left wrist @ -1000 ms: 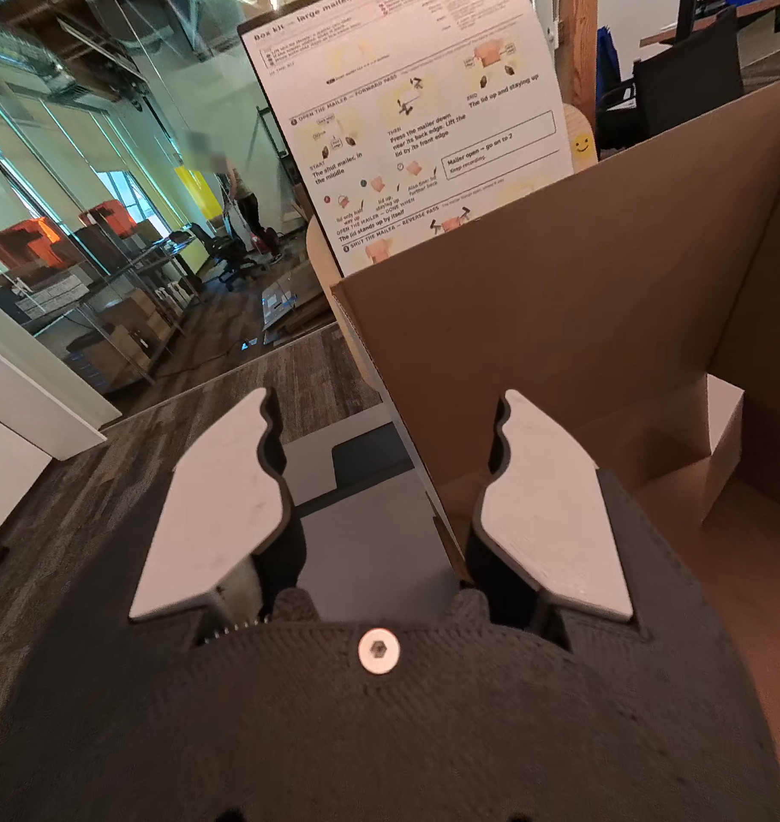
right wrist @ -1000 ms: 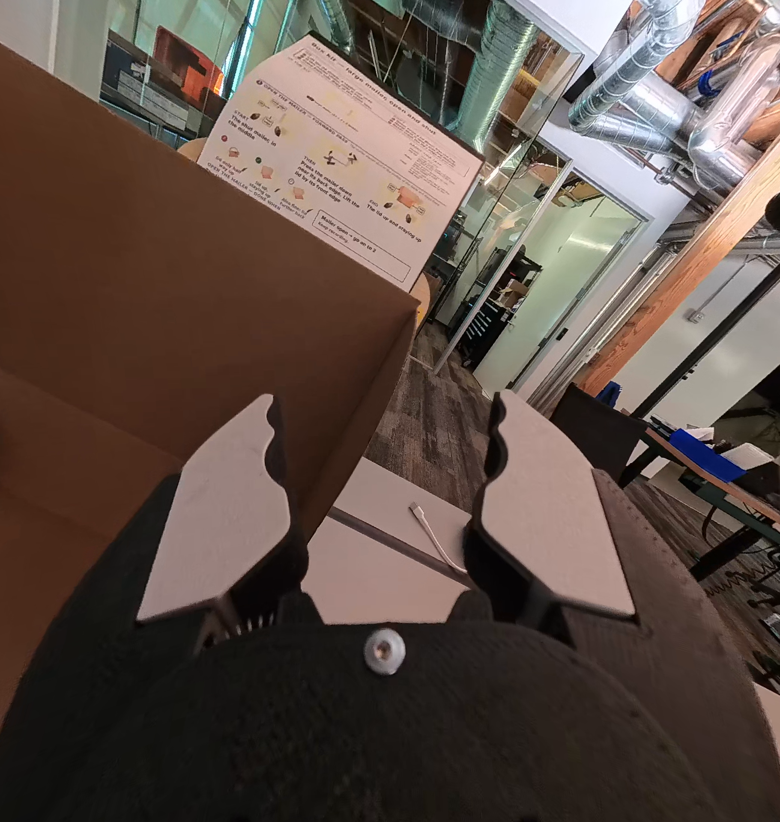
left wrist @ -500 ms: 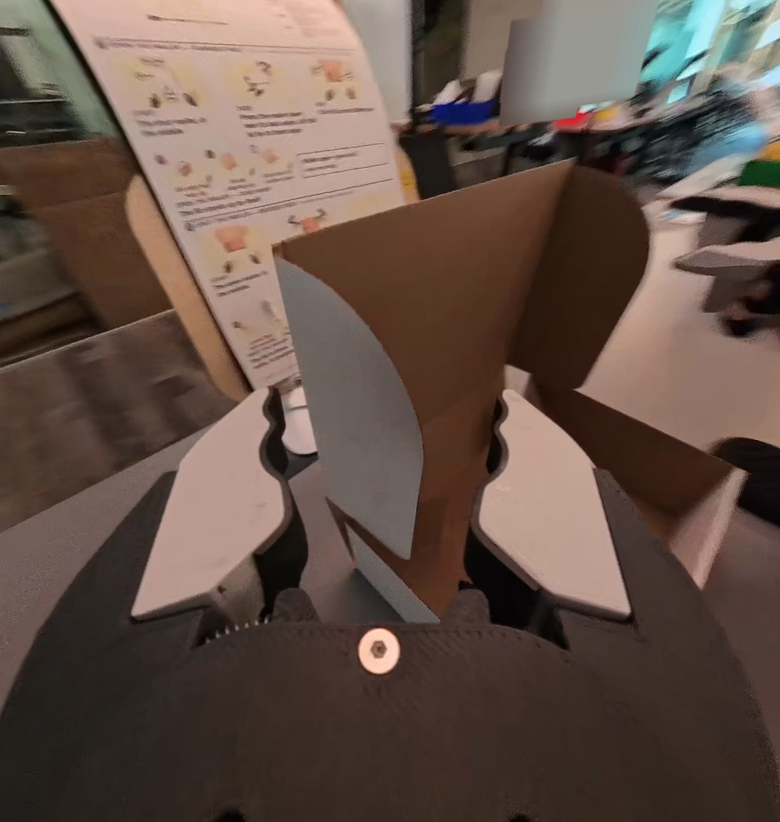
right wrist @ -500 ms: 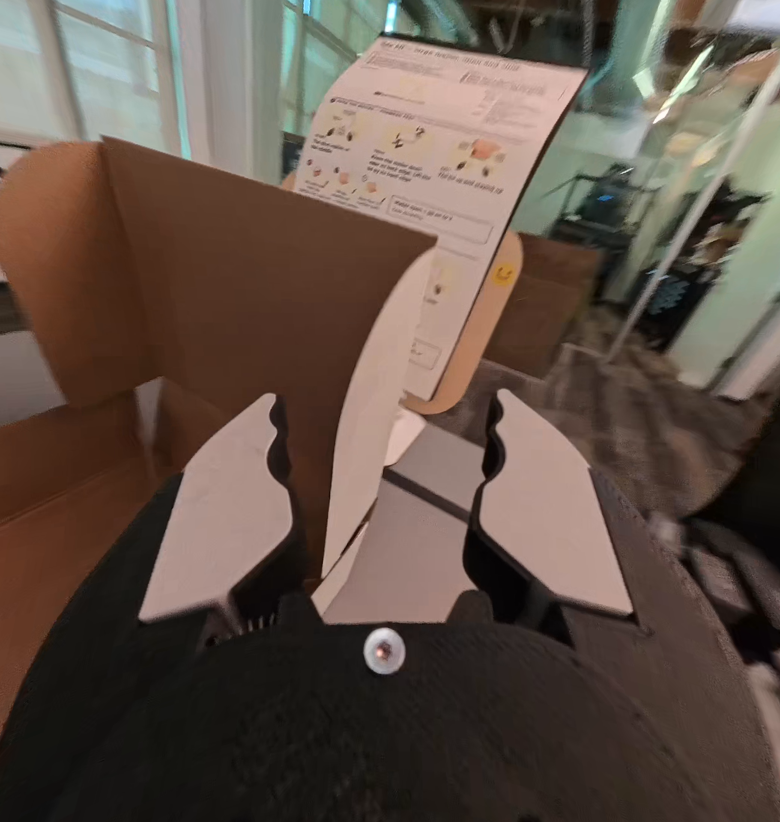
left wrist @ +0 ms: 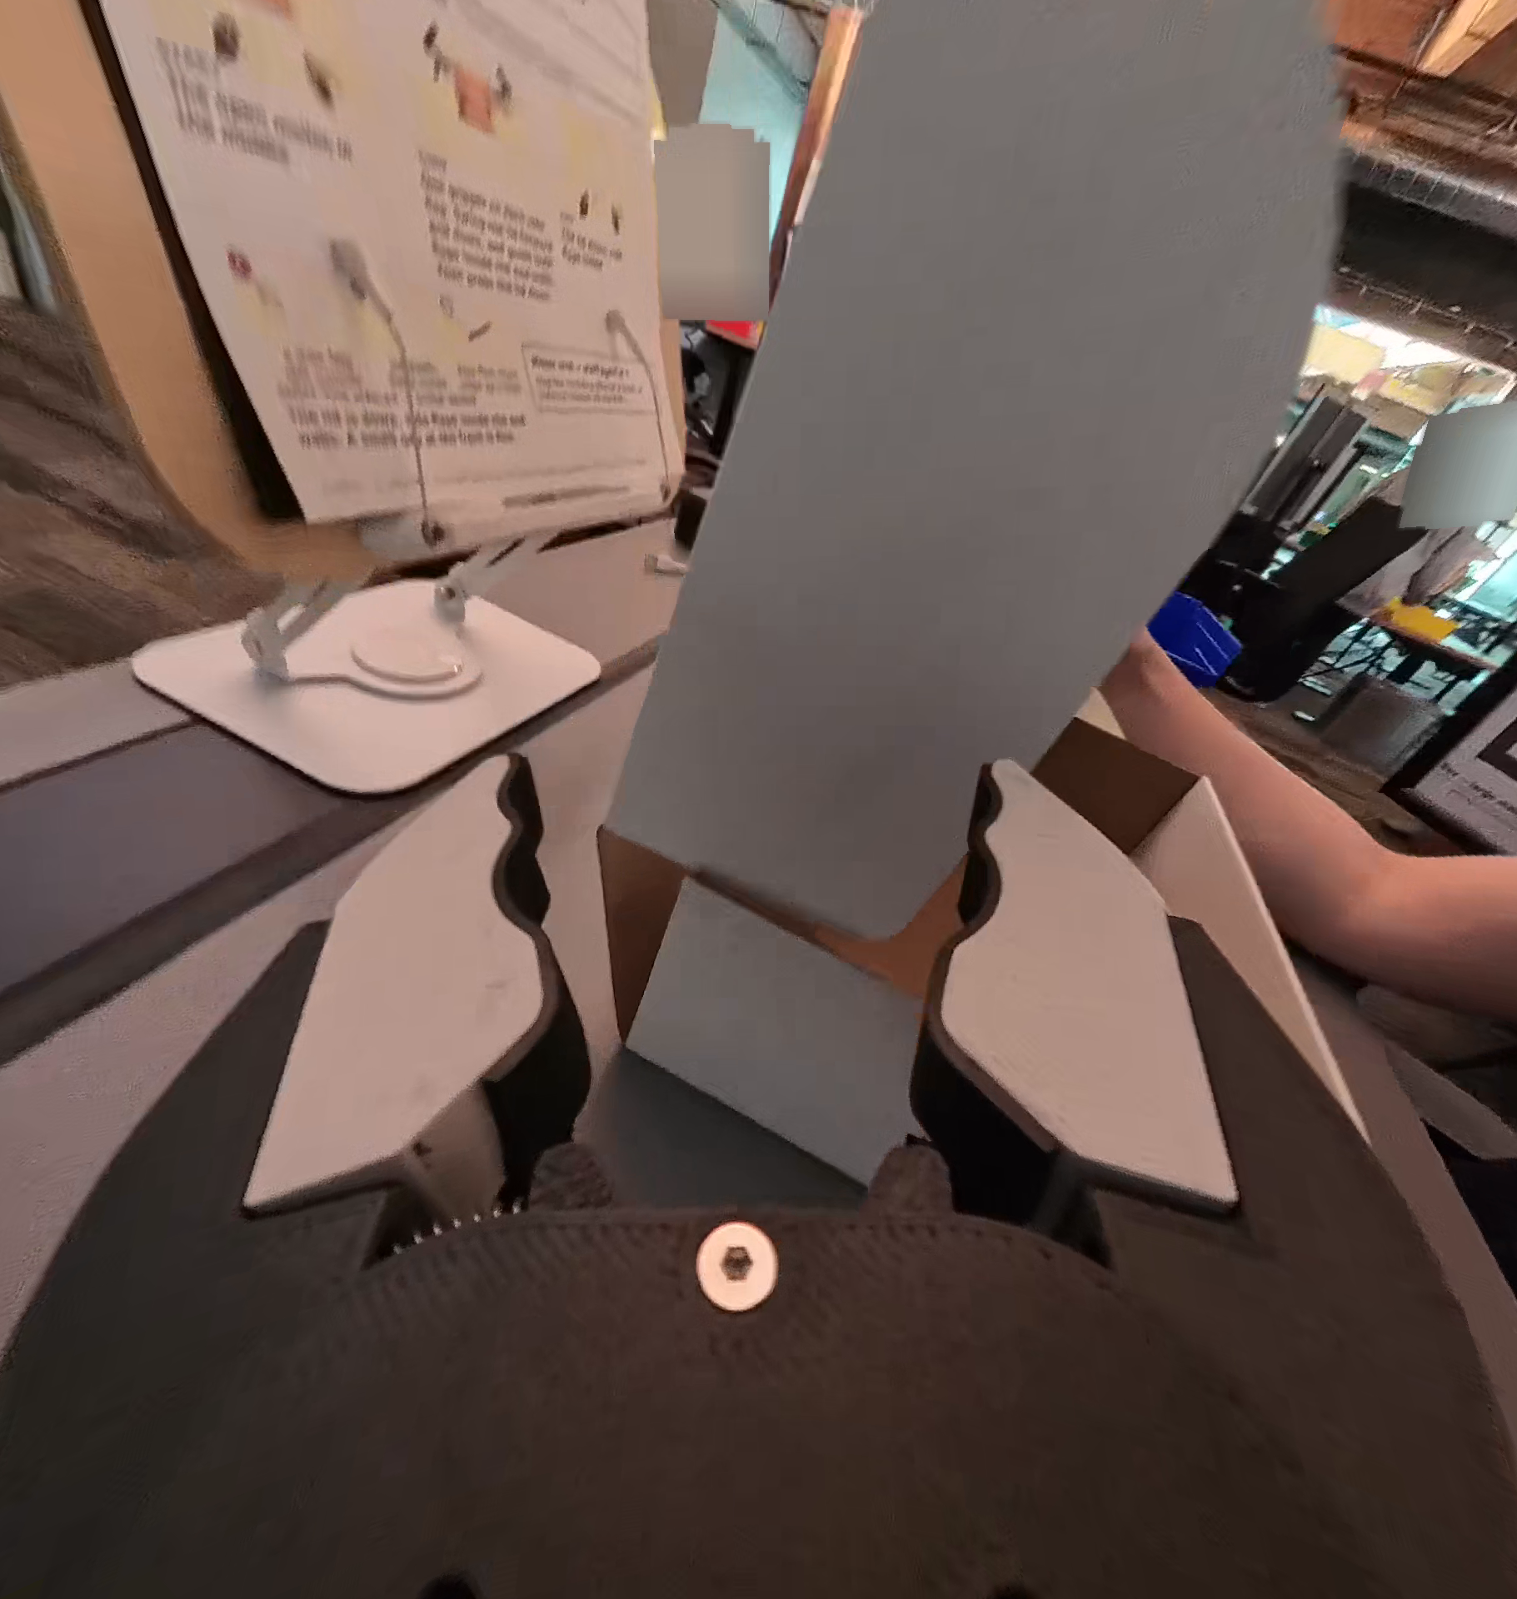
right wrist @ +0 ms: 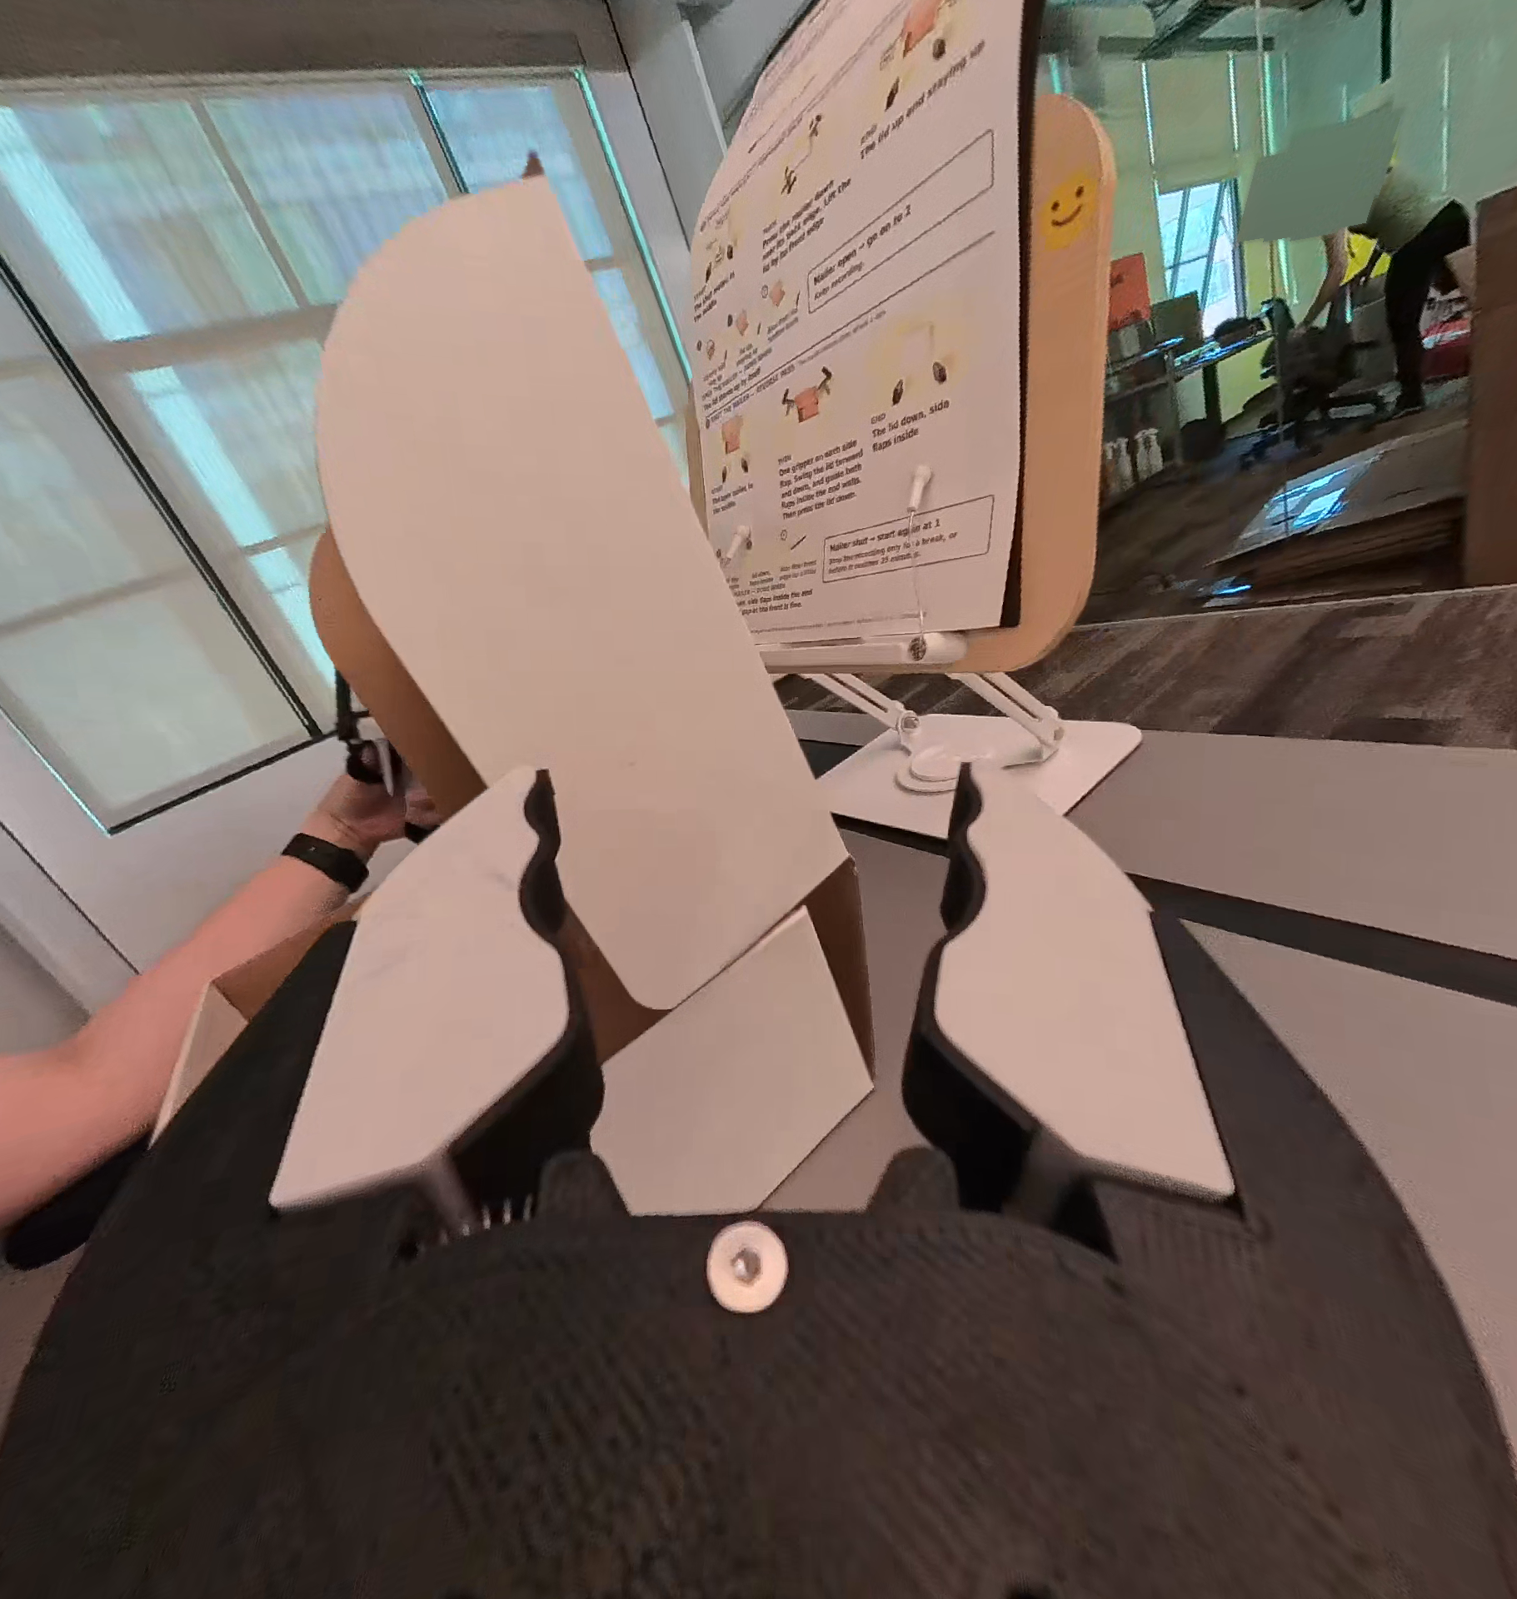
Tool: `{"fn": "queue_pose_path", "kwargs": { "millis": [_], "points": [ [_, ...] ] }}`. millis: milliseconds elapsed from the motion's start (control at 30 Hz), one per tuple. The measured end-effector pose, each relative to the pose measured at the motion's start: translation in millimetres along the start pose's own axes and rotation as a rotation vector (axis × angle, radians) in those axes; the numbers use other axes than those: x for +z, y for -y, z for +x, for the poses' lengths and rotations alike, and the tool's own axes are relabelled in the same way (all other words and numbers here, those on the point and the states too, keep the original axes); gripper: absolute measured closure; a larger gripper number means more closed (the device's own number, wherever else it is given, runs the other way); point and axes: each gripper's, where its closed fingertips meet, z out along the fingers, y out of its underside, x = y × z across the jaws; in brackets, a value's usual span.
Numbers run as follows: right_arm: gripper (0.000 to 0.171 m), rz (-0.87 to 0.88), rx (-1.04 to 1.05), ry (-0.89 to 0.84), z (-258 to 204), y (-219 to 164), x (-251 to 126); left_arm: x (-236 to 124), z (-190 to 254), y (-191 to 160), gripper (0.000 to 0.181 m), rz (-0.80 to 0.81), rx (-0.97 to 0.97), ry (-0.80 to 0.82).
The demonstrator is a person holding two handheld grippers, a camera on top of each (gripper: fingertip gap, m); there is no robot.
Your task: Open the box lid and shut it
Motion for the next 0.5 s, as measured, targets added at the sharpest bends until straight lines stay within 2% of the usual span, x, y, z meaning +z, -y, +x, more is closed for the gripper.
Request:
{"fn": "queue_pose_path", "kwargs": {
  "millis": [233, 367, 500],
  "points": [
    [0.084, 0.027, -0.100, 0.035, -9, -3, 3, 7, -4, -25, 0.082, -0.014, -0.025, -0.075],
    [0.082, 0.028, -0.087, 0.188, -14, -20, 10, 21, 2, -32, 0.075, -0.007, -0.025, -0.139],
    [0.074, -0.088, 0.008, 0.361, -14, -57, 22, 35, 11, -48, 0.068, -0.046, -0.015, -0.218]
  ]
}}
